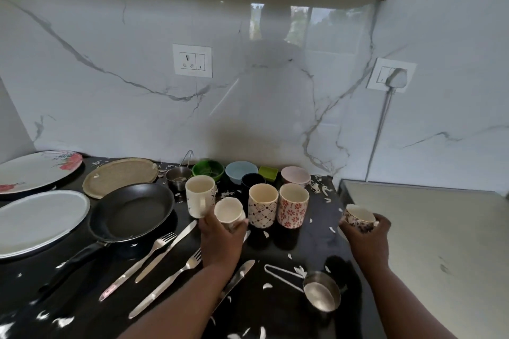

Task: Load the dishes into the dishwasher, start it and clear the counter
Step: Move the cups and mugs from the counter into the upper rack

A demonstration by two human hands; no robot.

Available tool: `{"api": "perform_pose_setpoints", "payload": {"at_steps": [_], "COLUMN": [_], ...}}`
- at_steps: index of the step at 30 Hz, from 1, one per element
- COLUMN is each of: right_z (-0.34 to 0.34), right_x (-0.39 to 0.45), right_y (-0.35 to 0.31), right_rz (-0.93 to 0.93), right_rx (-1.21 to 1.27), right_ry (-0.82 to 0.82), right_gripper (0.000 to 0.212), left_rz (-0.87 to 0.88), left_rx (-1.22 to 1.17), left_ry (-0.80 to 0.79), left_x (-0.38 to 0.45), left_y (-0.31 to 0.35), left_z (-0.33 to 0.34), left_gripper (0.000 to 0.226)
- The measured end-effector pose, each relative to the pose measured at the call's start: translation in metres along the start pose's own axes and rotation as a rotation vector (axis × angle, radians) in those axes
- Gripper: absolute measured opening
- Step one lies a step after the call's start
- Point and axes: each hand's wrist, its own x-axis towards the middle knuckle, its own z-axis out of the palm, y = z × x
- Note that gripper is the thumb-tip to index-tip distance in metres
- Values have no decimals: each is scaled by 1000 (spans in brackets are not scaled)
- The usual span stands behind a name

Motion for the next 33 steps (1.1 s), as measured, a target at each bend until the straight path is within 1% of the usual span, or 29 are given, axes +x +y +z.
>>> {"api": "perform_pose_setpoints", "payload": {"at_steps": [3, 6, 8, 10, 12, 15, 18, 21, 24, 27, 29, 31, 33], "right_z": [-25, -48, -68, -92, -120, -170, -231, -304, -382, -455, -493, -521, -536], "right_x": [-47, -86, -106, -120, -129, -141, -158, -178, -208, -247, -270, -289, -304], "right_y": [-2, 3, 9, 18, 29, 53, 85, 130, 177, 222, 248, 268, 287], "right_rz": [27, 44, 38, 42, 73, 116, 162, 206, 274, 354, 407, 470, 568], "right_rx": [14, 26, 17, 12, 60, 119, 126, 116, 68, -58, -113, -158, -132], "right_ry": [21, -12, -46, -67, -56, 25, 123, 259, 339, 345, 337, 294, 233], "right_gripper": [72, 72, 69, 66, 67, 72, 72, 68, 67, 68, 68, 67, 70], "left_rz": [144, 313, 467, 637, 728, 787, 911, 1052, 1098, 1054, 1078, 1094, 1043], "left_rx": [23, 89, 99, 61, -36, -140, -112, -47, 35, 181, 356, 524, 624], "left_ry": [-17, -59, -96, -169, -332, -638, -935, -1152, -1311, -1448, -1509, -1545, -1591], "left_x": [-21, -48, -73, -103, -135, -185, -243, -315, -395, -467, -502, -527, -541], "left_y": [0, 3, 7, 11, 21, 39, 50, 51, 45, 43, 47, 50, 48], "left_z": [-18, -21, -17, -8, 2, 22, 45, 73, 102, 132, 149, 164, 176], "left_gripper": [84, 82, 80, 80, 79, 73, 74, 81, 85, 84, 83, 85, 87]}}
